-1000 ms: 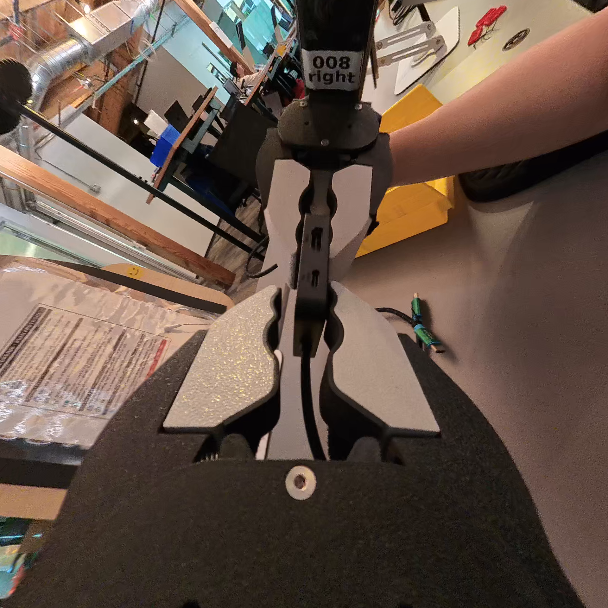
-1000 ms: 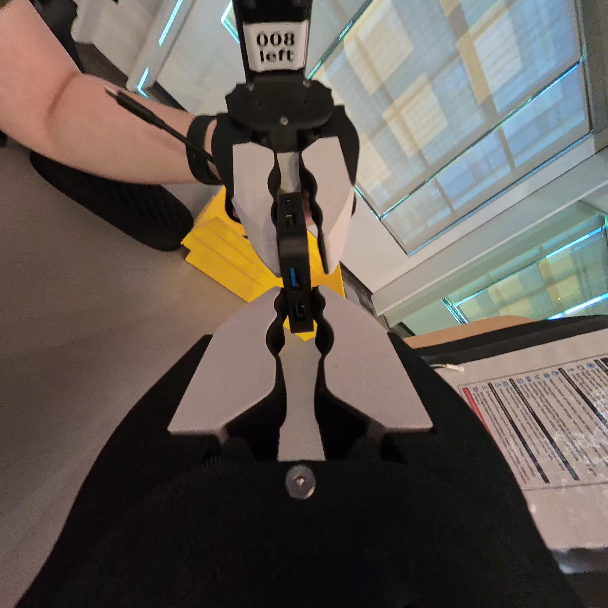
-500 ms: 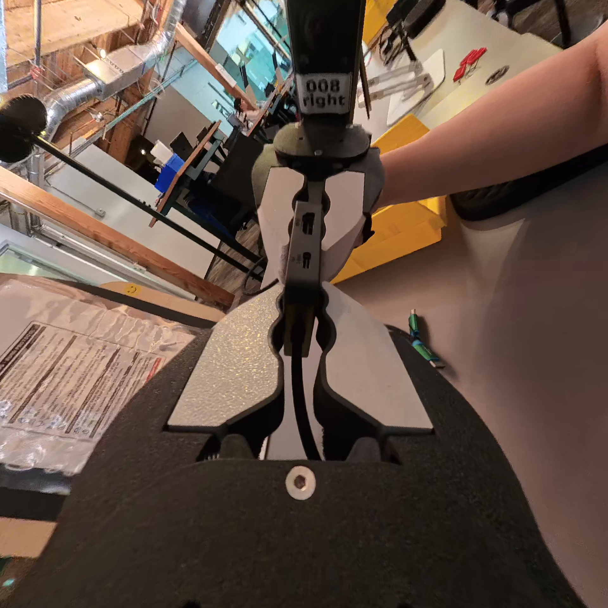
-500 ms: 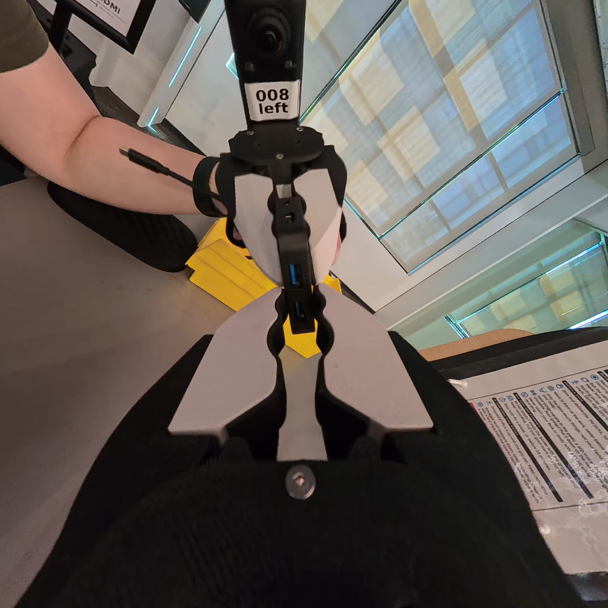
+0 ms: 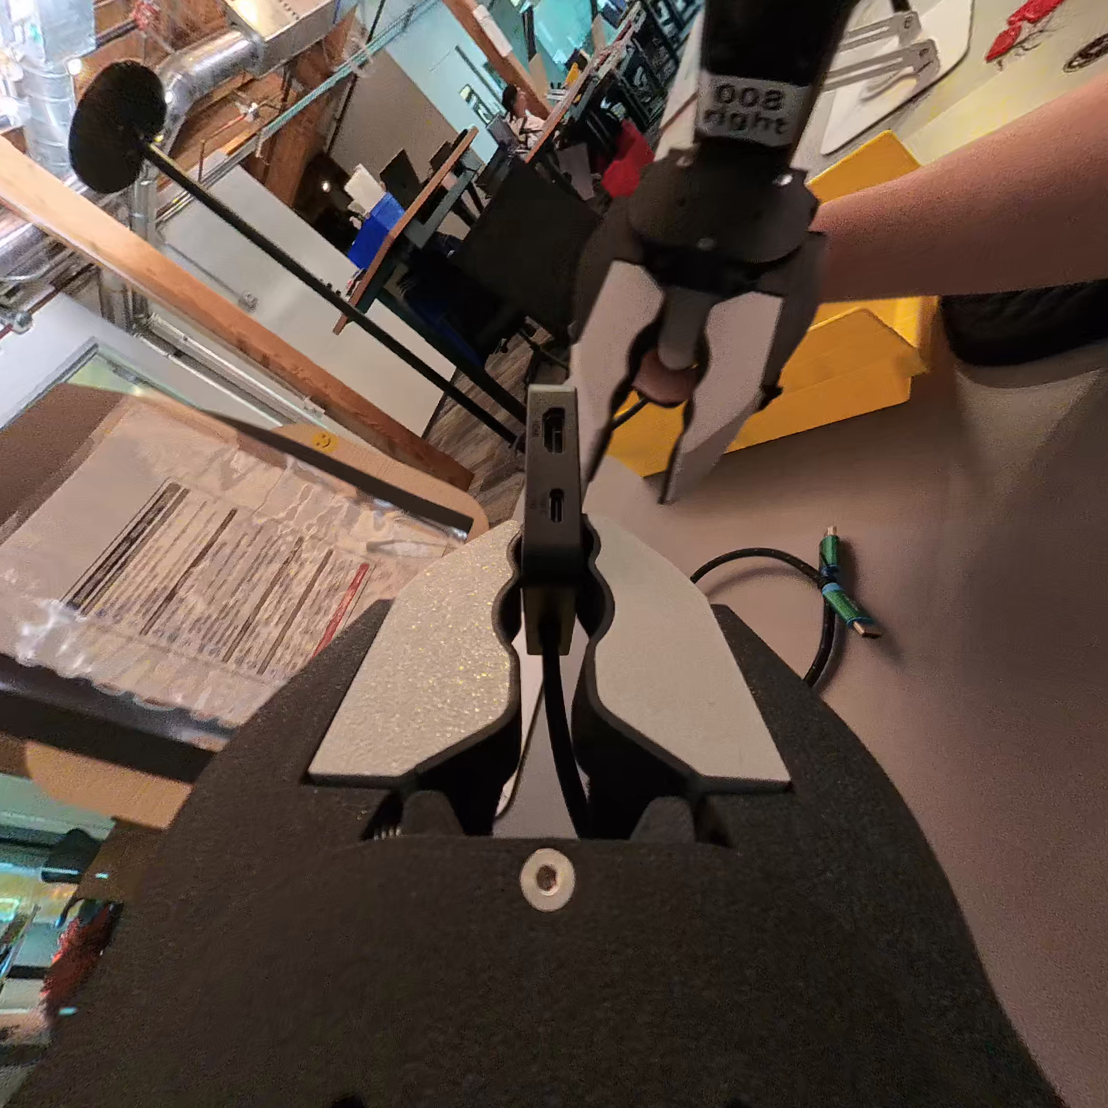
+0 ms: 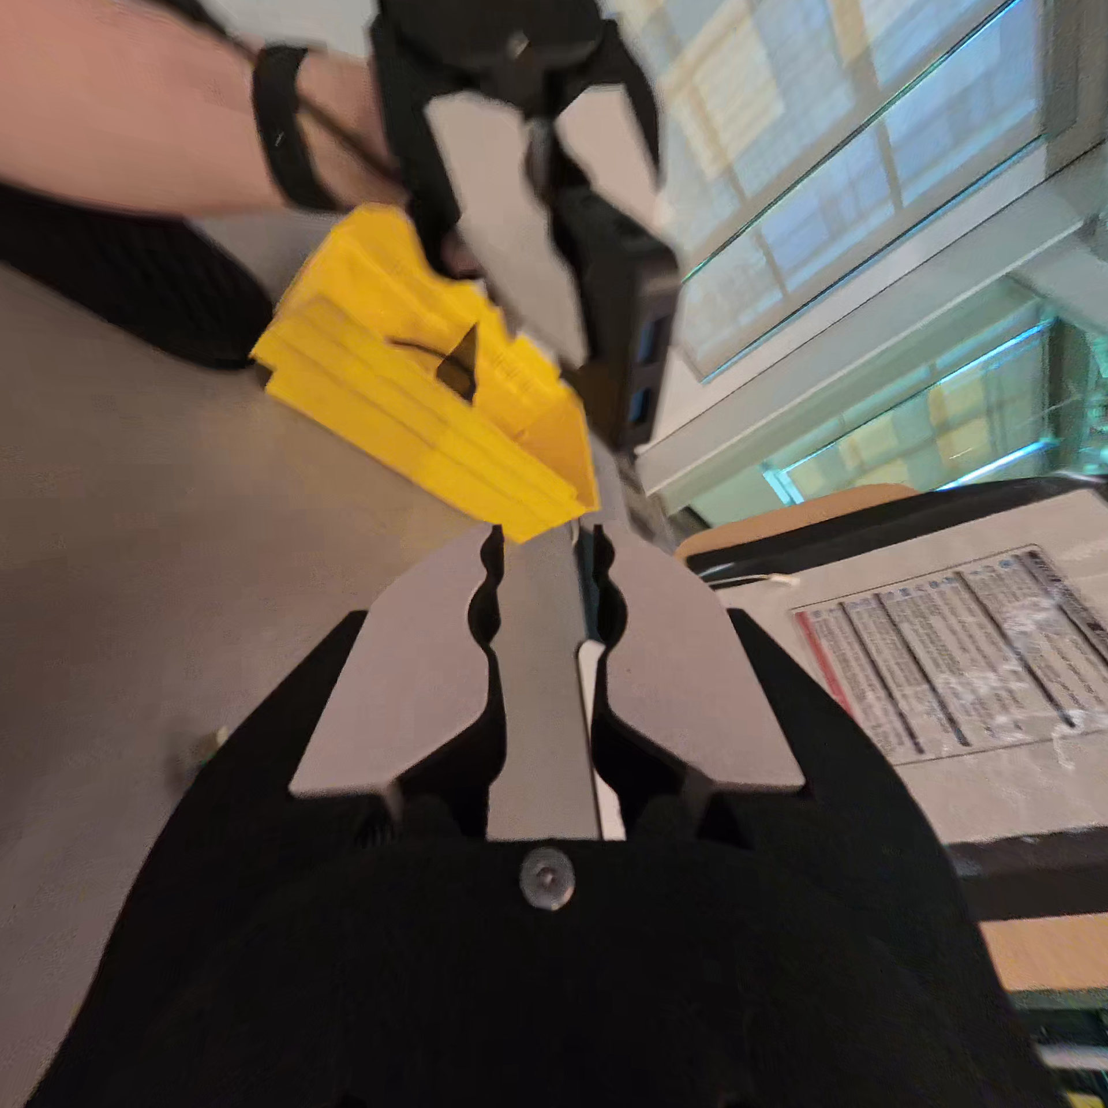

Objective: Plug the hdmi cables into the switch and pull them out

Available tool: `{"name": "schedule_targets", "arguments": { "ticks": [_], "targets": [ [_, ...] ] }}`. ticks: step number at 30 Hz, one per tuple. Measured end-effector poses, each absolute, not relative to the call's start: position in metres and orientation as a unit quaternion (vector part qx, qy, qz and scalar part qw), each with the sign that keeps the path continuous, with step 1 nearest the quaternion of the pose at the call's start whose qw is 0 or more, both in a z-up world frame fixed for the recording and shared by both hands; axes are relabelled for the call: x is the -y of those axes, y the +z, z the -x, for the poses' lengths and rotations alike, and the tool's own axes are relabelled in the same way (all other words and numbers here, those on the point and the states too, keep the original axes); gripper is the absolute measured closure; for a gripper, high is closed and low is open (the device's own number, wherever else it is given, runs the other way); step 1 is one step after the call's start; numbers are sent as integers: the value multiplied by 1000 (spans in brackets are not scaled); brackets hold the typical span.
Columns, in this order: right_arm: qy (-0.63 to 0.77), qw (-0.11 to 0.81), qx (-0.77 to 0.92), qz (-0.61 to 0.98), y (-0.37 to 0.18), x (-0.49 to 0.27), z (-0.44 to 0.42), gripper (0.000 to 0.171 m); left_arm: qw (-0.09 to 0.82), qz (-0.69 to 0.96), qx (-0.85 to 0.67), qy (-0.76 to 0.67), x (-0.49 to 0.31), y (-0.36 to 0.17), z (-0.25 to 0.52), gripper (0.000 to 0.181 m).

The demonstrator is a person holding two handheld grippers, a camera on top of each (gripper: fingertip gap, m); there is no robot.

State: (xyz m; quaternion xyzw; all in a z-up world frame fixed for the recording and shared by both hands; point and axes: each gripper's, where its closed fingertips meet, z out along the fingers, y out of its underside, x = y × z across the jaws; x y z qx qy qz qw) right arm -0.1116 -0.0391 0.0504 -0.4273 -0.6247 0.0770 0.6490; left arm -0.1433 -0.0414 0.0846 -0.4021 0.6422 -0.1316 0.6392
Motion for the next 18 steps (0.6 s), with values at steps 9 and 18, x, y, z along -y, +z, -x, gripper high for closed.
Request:
{"name": "schedule_targets", "arguments": {
  "ticks": [9, 18],
  "targets": [
    [100, 316, 751, 571, -86, 59, 88, 155, 660, 416, -613, -126, 31, 111, 182, 168],
    [17, 134, 790, 599, -133, 56, 60, 150, 660, 409, -615, -134, 29, 114, 184, 167]
  ]
}}
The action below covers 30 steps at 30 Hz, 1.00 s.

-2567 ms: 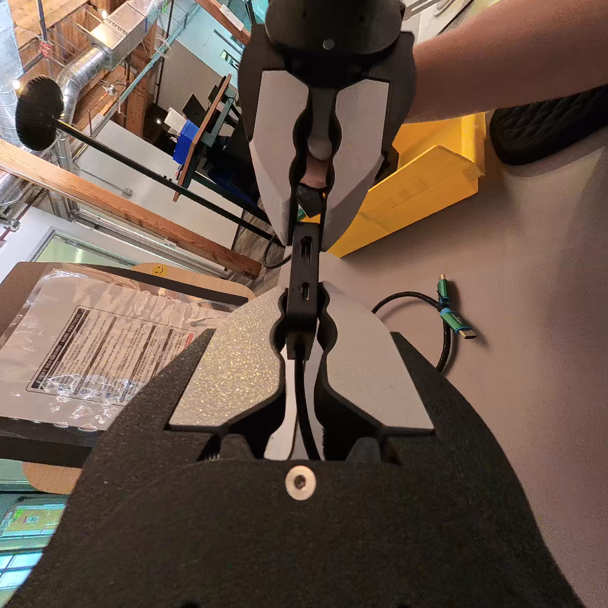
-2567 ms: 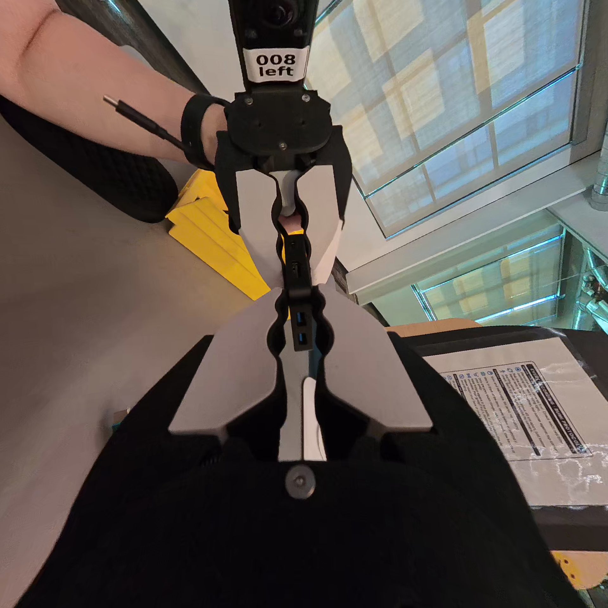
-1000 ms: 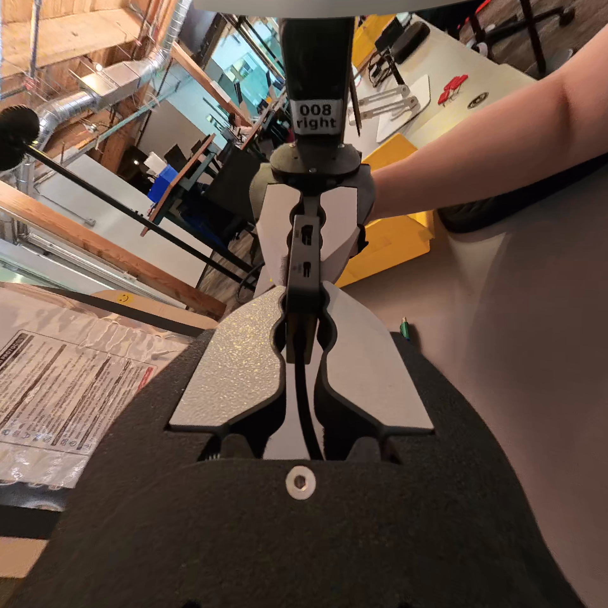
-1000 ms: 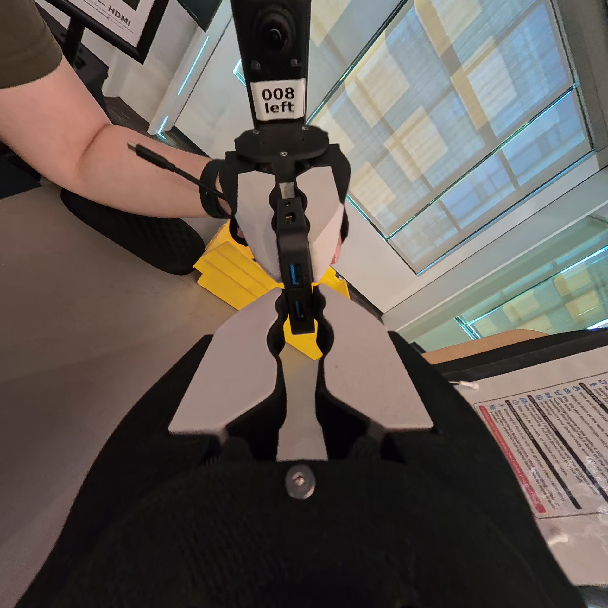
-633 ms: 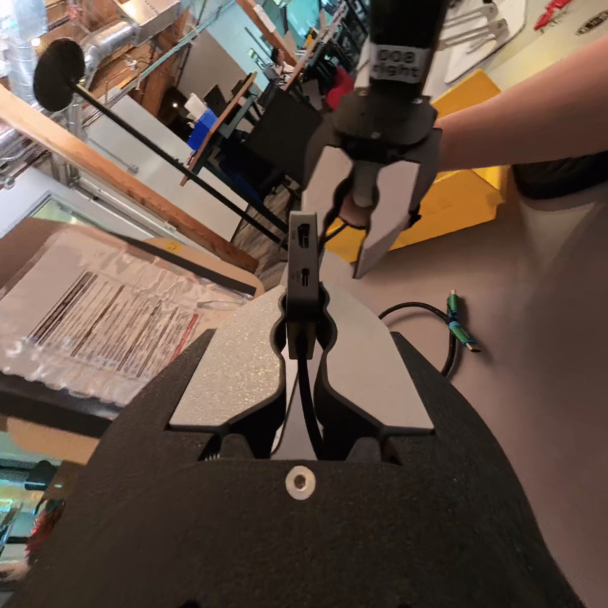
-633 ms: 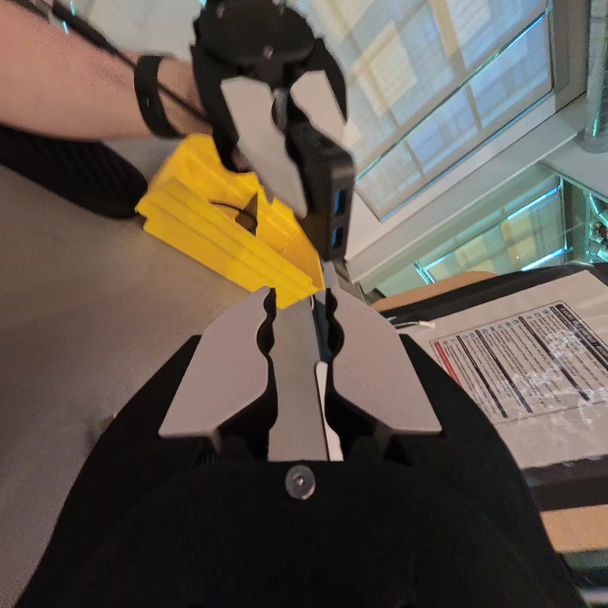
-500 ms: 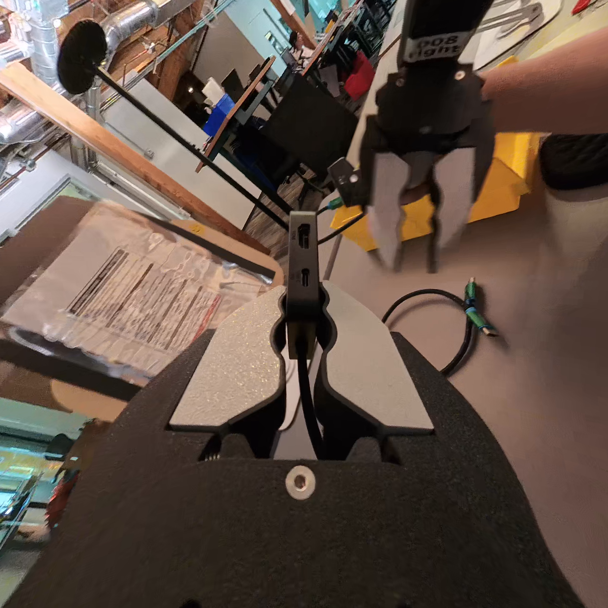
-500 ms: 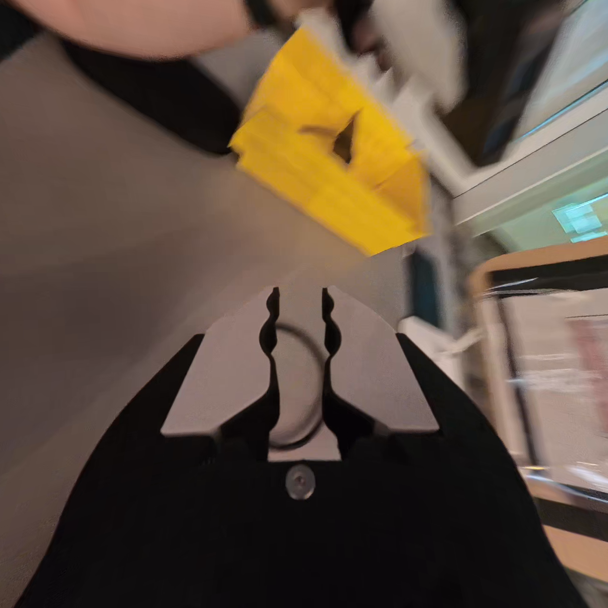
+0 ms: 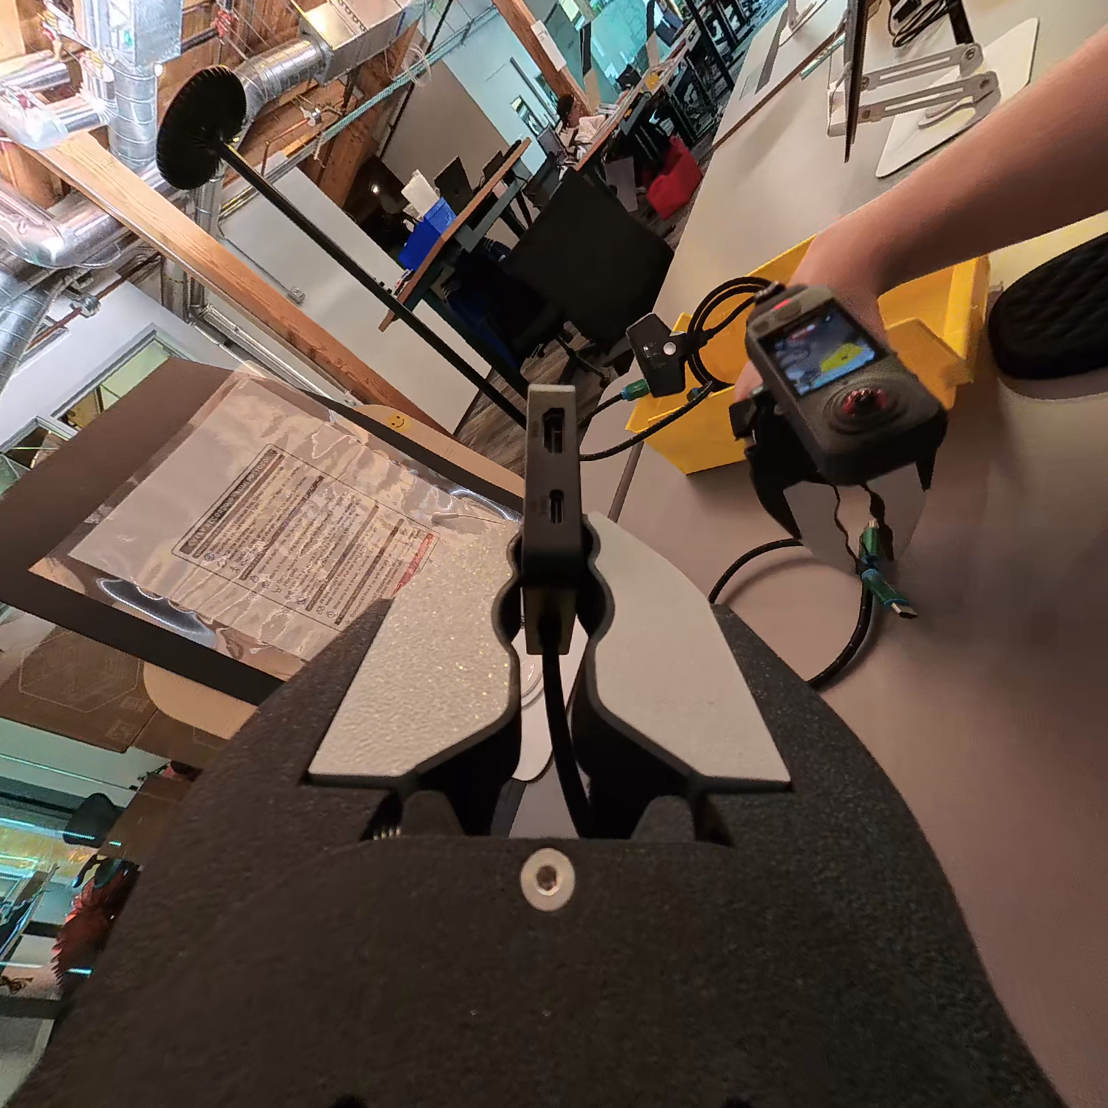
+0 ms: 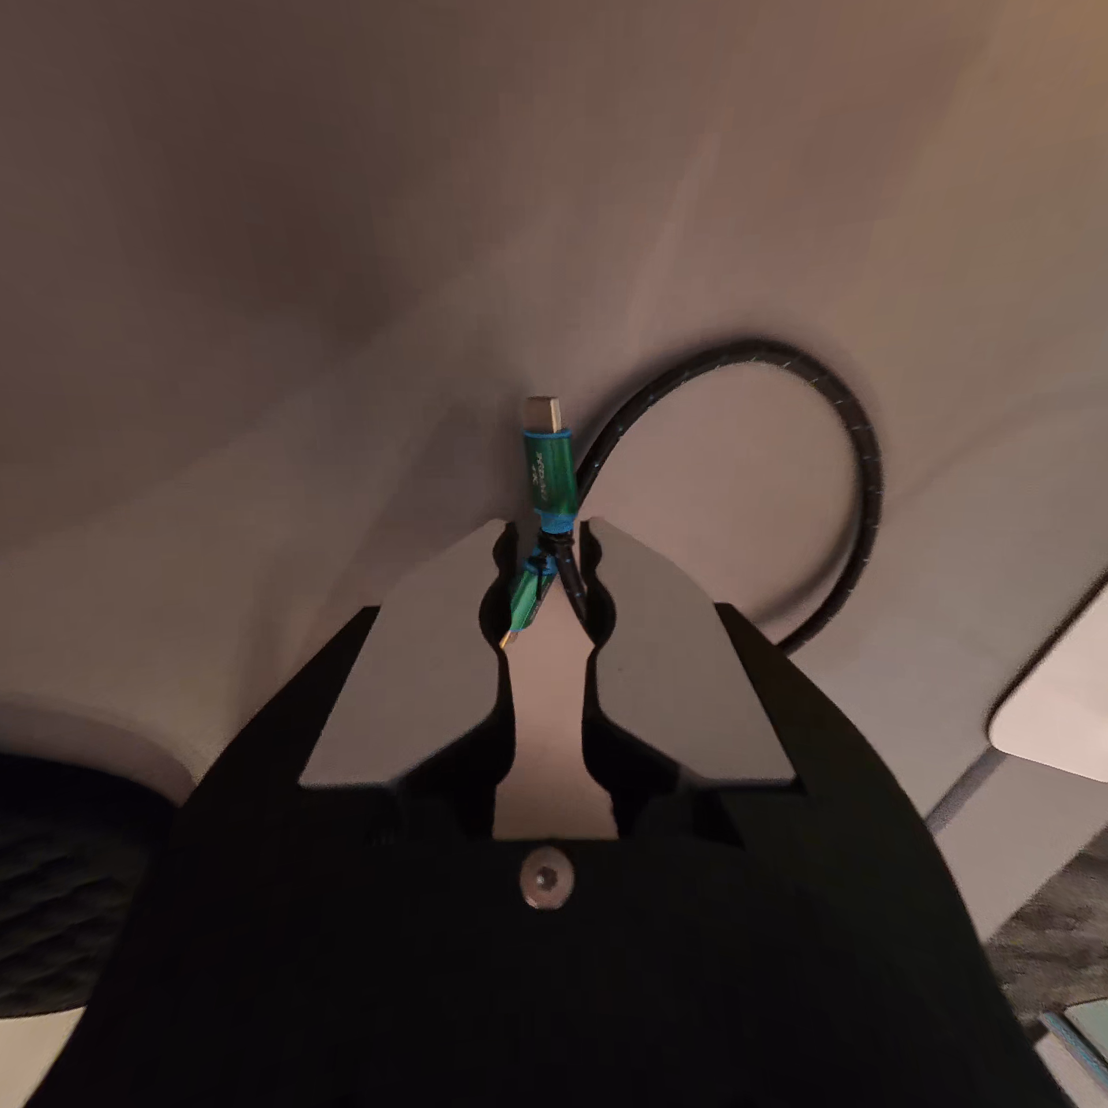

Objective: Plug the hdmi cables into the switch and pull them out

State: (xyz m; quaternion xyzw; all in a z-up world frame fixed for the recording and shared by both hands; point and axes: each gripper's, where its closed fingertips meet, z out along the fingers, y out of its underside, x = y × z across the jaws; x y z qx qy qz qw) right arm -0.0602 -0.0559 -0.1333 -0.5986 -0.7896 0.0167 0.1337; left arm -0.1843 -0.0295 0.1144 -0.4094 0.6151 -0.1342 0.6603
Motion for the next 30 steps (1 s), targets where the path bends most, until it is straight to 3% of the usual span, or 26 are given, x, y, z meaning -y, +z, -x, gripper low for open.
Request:
{"name": "schedule_targets", "arguments": {
  "ticks": [10, 20, 24, 27, 30],
  "targets": [
    [43, 146, 743, 652, -149, 40, 66, 158, 667, 399, -612, -148, 32, 121, 188, 167],
    [-91, 434, 611, 656, -87, -4, 78, 159, 686, 400, -587, -155, 30, 136, 204, 168],
    [-275, 523, 539, 600, -60, -18, 59, 158, 688, 396, -588, -154, 34, 138, 203, 168],
    [-398, 497, 543, 547, -68, -18, 51, 158, 687, 393, -590, -155, 36, 138, 201, 168],
    [-414, 461, 552, 558, -91, -16, 47, 158, 686, 395, -592, -153, 36, 138, 201, 168]
  ]
}}
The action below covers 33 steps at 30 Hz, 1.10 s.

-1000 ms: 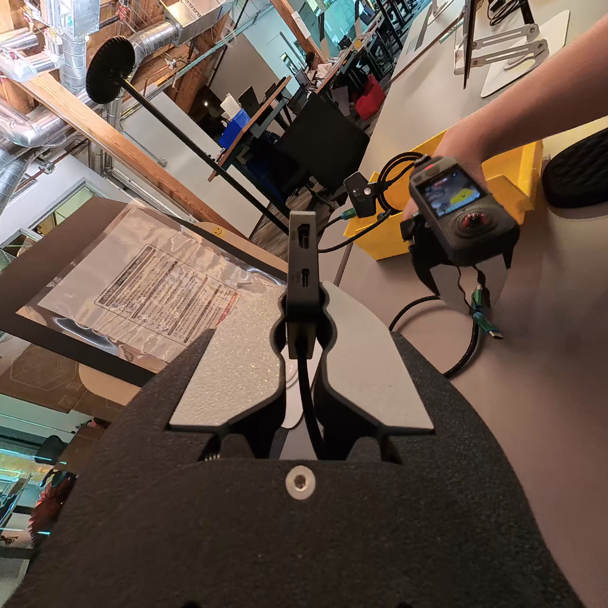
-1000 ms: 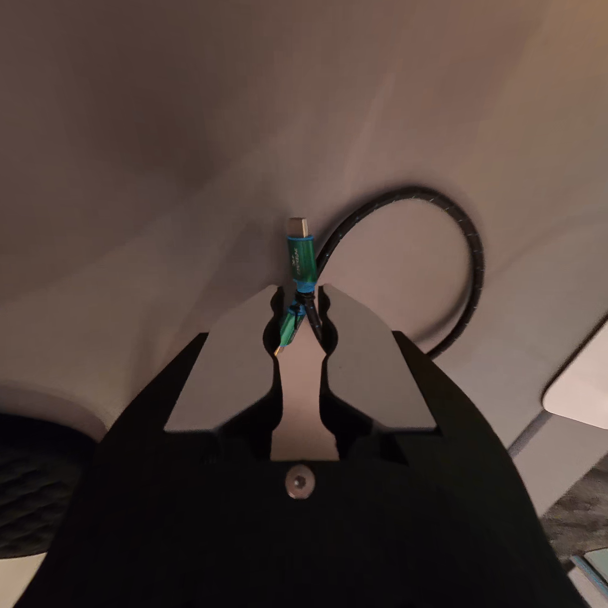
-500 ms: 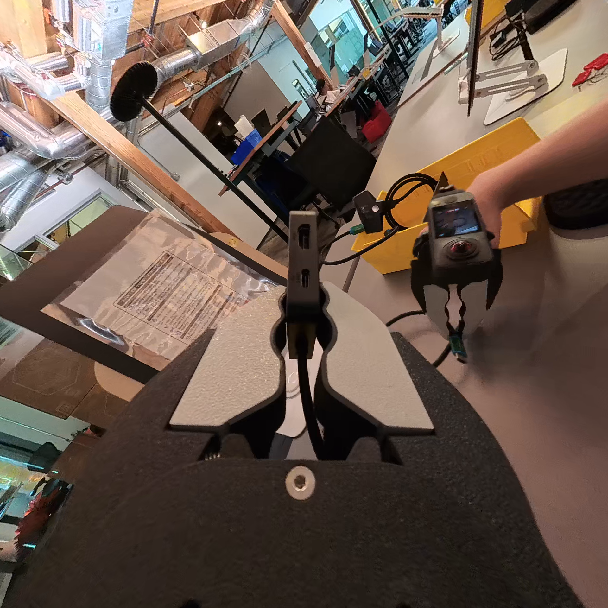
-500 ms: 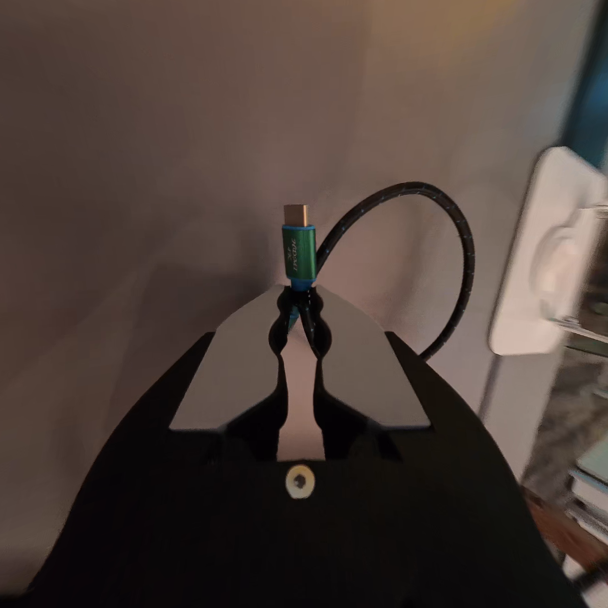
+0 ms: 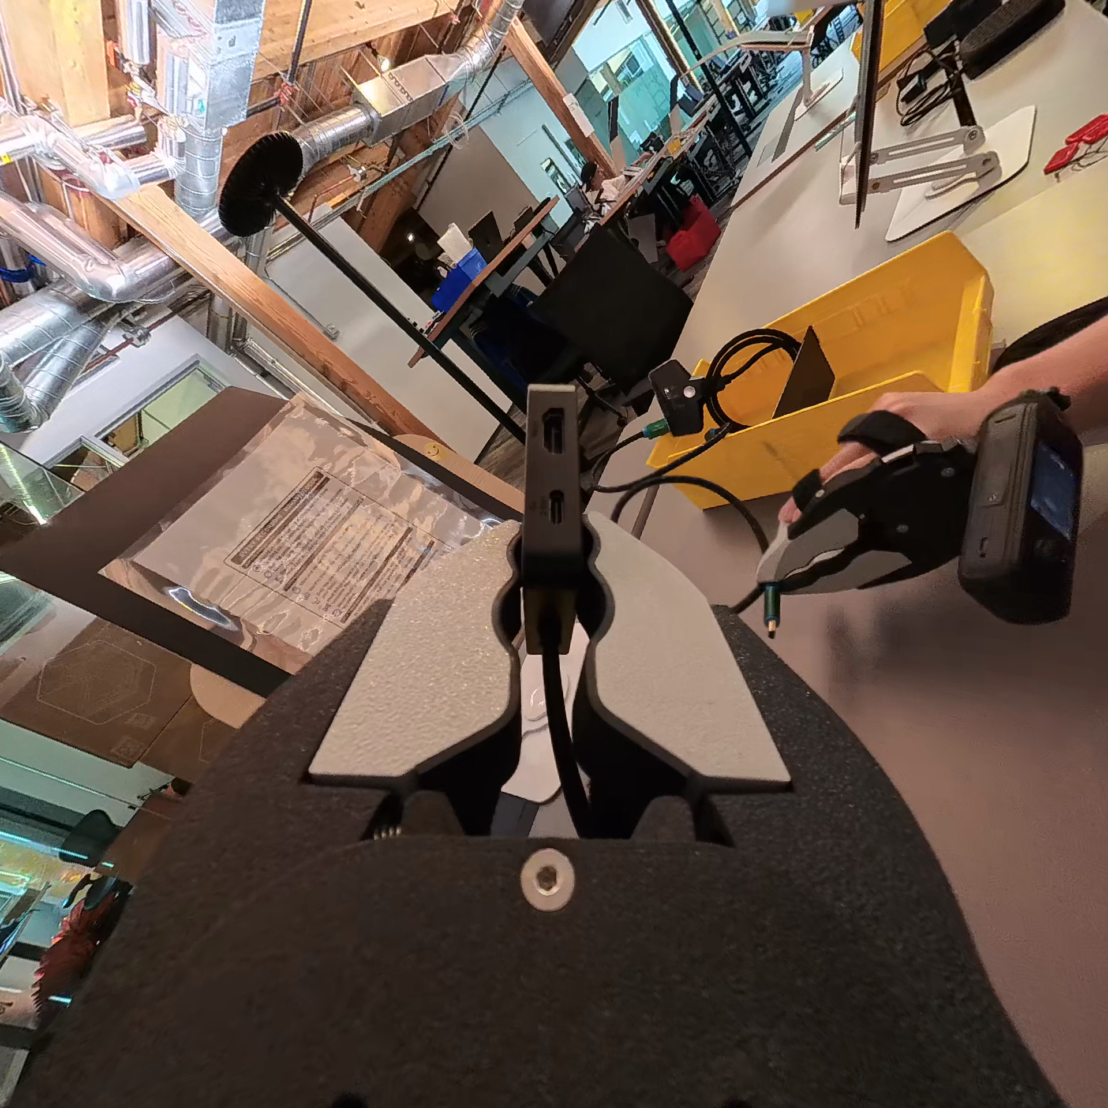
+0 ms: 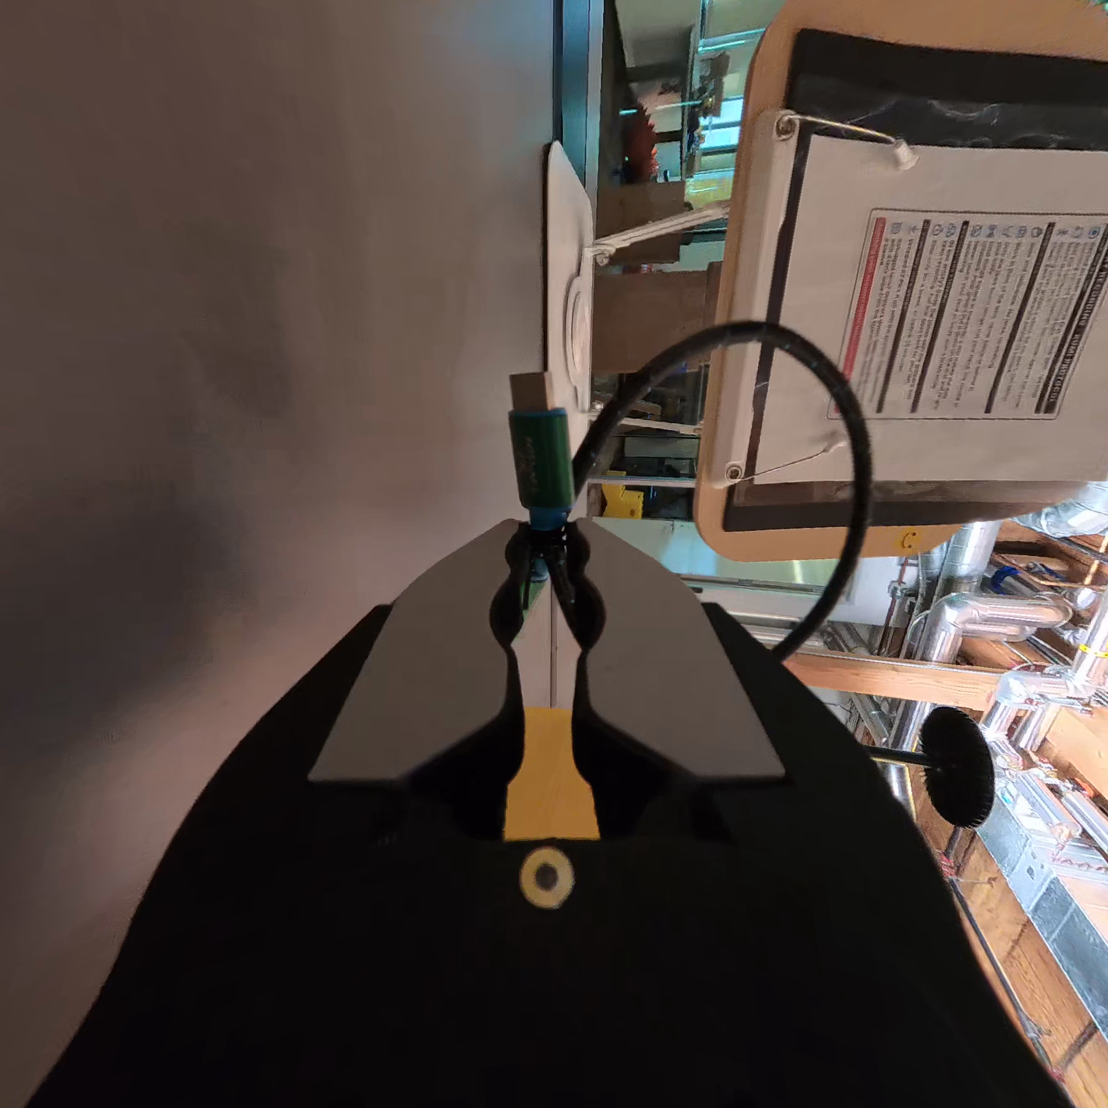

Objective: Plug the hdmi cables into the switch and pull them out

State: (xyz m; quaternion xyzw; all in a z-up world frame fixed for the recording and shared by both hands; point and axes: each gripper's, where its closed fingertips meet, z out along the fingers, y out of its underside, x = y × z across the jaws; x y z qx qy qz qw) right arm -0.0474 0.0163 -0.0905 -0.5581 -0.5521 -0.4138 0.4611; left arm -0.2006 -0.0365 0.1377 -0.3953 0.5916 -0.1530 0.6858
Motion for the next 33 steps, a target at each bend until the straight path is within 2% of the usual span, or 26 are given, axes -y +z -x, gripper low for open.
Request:
{"name": "schedule_targets", "arguments": {
  "ticks": [3, 7, 12, 16, 19, 23, 33],
  "targets": [
    [-439, 474, 534, 546, -84, -16, 44, 158, 683, 402, -590, -150, 34, 136, 201, 168],
    [-479, 528, 500, 492, -48, -9, 46, 158, 664, 435, -585, -166, 25, 129, 196, 168],
    [-505, 573, 460, 452, -14, 1, 46, 158, 586, 508, -589, -226, 12, 92, 171, 168],
    [-496, 581, 464, 449, -12, 6, 50, 158, 551, 541, -577, -266, 2, 67, 144, 168],
    [-495, 546, 493, 463, -33, 2, 45, 158, 548, 571, -577, -205, -18, 48, 145, 168],
    [-479, 530, 499, 490, -44, -3, 30, 158, 514, 595, -617, -33, -39, 10, 152, 167],
    [-454, 616, 386, 515, 14, 22, -9, 159, 418, 538, -725, 100, -30, -92, 110, 168]
  ]
}}
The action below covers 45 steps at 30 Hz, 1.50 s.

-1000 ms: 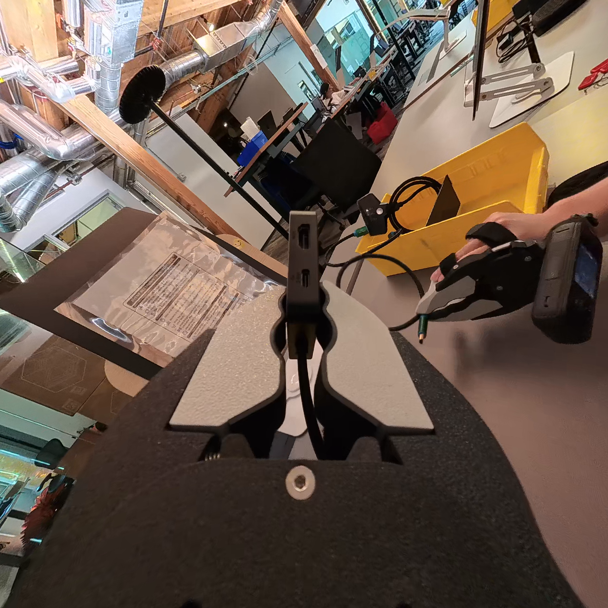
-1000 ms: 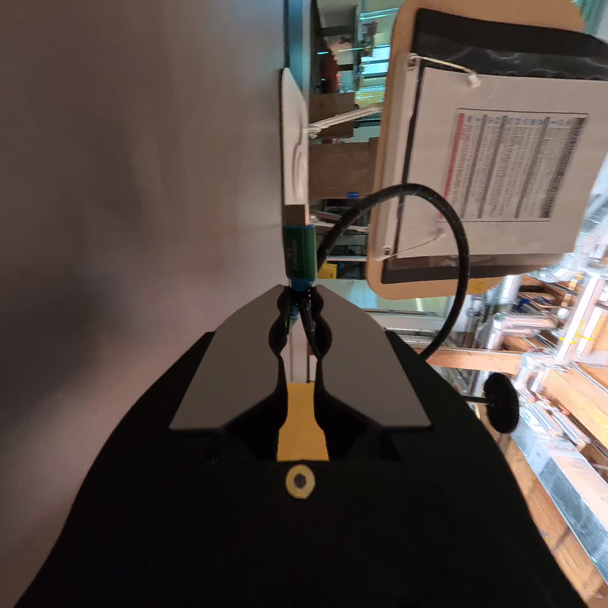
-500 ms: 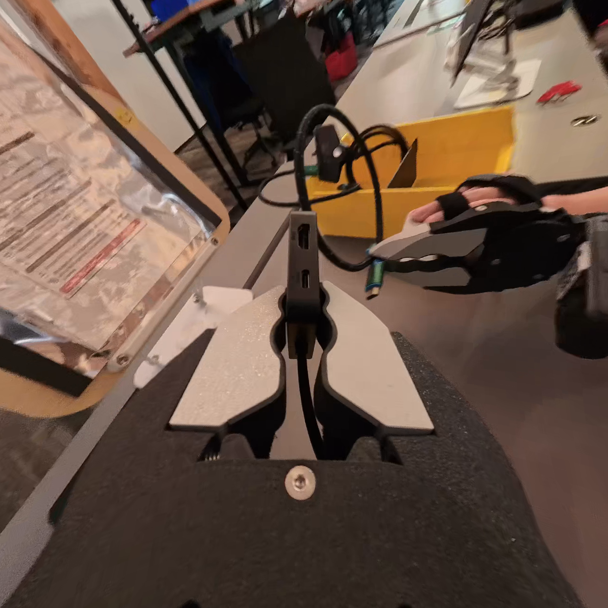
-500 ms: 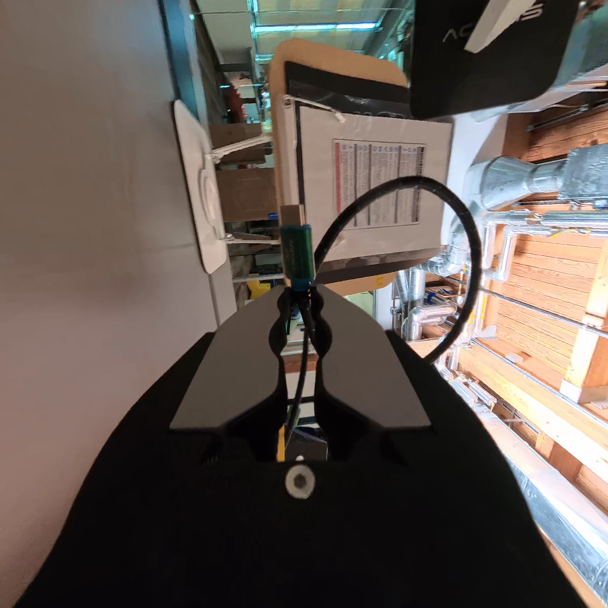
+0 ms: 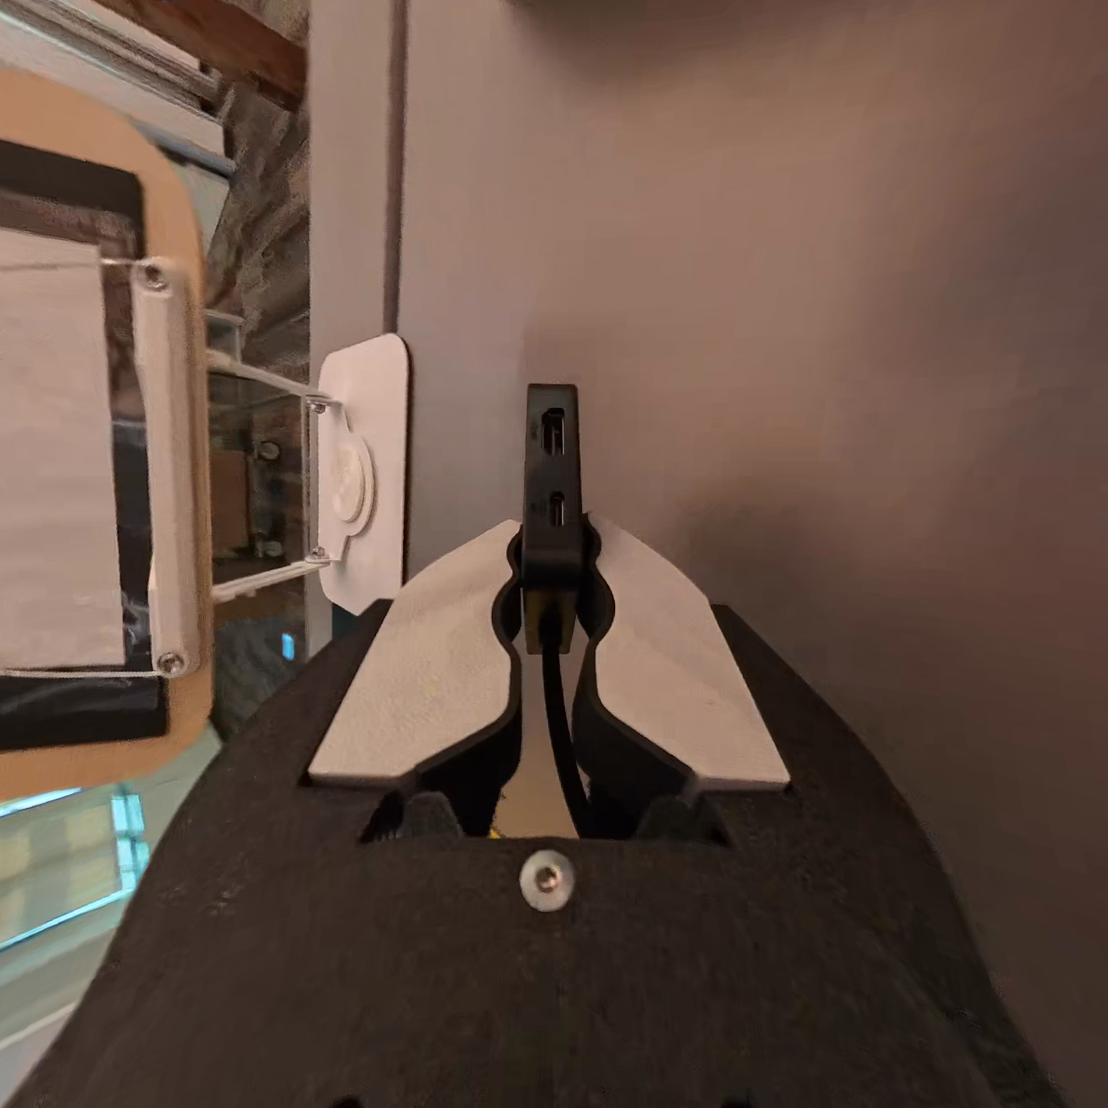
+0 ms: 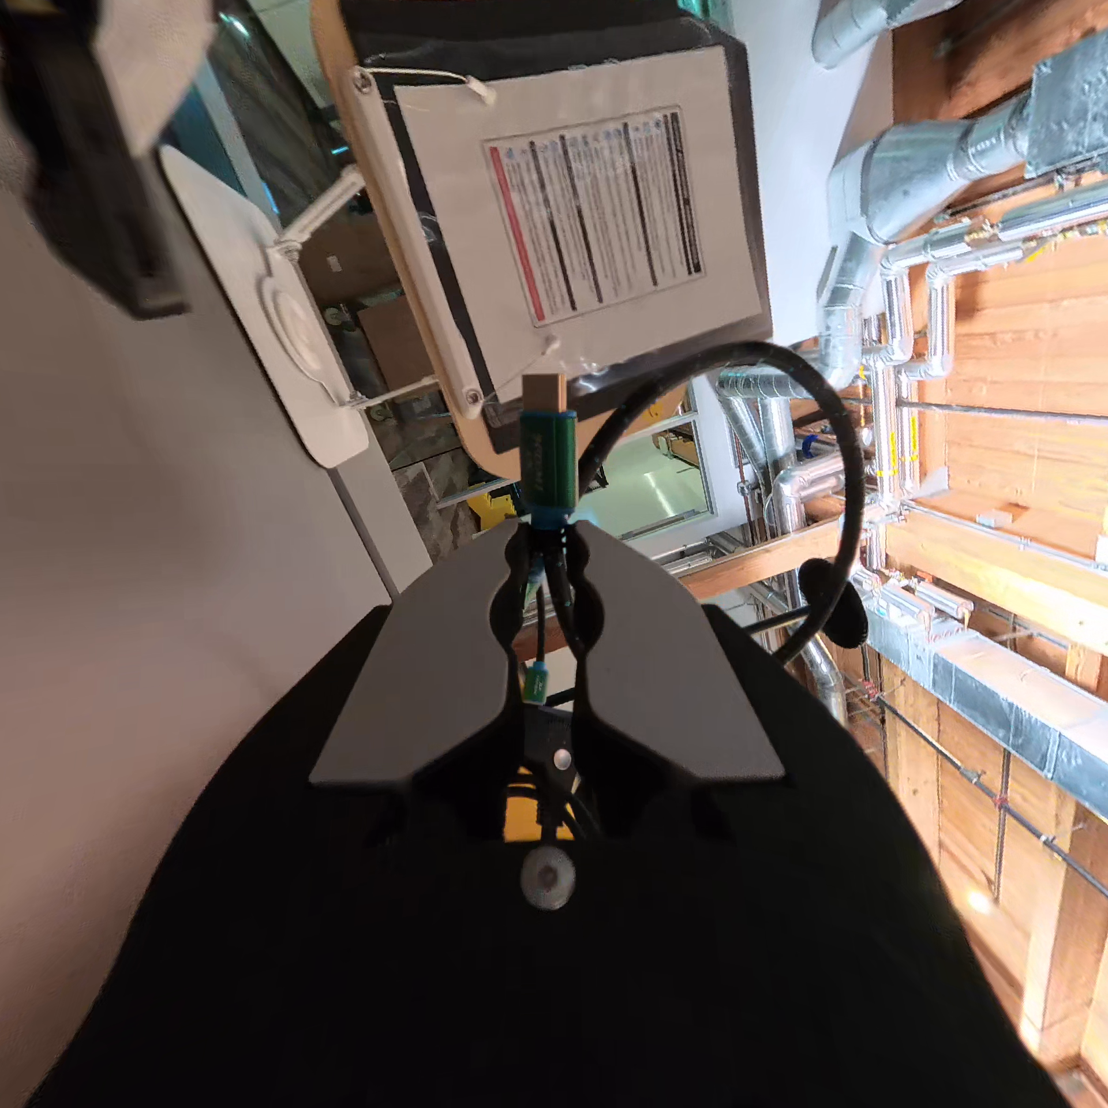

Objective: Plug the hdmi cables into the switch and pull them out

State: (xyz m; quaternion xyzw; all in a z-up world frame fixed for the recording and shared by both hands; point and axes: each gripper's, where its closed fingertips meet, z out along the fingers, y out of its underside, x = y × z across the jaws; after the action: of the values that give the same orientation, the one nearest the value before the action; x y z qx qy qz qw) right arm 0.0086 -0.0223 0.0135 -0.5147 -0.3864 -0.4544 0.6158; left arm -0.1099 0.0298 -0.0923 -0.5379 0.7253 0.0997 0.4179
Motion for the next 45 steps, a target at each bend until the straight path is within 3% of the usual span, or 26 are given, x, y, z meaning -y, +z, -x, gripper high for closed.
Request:
{"name": "schedule_targets", "arguments": {
  "ticks": [15, 23, 38, 41, 43, 45],
  "targets": [
    [-433, 645, 353, 522, 28, 29, -28, 159, 339, 388, -810, 280, -30, -138, 119, 166],
    [-427, 642, 358, 527, 25, 27, -29, 158, 322, 396, -815, 277, -20, -140, 119, 143],
    [-414, 633, 376, 535, 14, 24, -23, 158, 233, 515, -824, 22, 30, -140, 133, 107],
    [-405, 636, 381, 536, 12, 25, -20, 159, 257, 519, -811, -83, 47, -122, 120, 107],
    [-398, 638, 385, 535, 11, 25, -16, 158, 320, 526, -771, -164, 48, -91, 103, 106],
    [-401, 637, 395, 527, 9, 26, -9, 158, 391, 547, -697, -248, 41, -51, 85, 119]
  ]
}}
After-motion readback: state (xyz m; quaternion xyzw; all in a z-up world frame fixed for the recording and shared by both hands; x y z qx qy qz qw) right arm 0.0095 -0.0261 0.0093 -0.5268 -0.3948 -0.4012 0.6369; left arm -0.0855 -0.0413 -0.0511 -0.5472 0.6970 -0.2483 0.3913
